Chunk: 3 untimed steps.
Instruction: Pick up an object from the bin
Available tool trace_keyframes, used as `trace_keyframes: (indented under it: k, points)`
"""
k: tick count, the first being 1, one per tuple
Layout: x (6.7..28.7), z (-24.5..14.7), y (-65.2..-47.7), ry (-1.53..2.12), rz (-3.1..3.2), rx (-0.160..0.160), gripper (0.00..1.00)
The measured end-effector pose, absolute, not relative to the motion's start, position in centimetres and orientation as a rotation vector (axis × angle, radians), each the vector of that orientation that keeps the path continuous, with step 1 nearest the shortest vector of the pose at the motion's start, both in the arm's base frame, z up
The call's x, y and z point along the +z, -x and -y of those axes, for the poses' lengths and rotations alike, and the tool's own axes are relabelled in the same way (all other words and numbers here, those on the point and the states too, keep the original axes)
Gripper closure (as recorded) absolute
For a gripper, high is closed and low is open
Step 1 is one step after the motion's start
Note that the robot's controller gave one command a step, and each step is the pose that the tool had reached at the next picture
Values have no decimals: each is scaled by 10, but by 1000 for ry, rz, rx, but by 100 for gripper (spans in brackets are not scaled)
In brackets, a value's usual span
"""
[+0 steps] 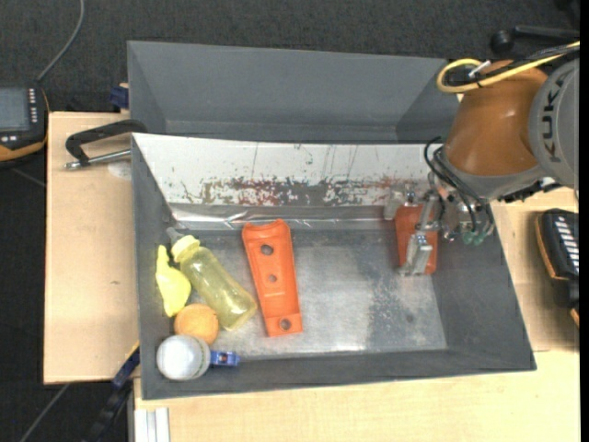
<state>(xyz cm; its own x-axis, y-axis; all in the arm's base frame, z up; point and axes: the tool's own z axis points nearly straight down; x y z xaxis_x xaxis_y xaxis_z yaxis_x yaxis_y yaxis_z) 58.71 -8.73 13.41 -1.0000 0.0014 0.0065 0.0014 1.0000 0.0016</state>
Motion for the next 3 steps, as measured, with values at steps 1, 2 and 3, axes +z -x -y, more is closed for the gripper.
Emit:
trace_keyframes:
  k: [1, 2, 3]
  points:
    - [139, 87, -589, 0, 3143, -1, 0]
    - [113, 115, -561, -238, 3138, -4, 0]
    - [106, 137, -552, -491, 3101, -3, 0]
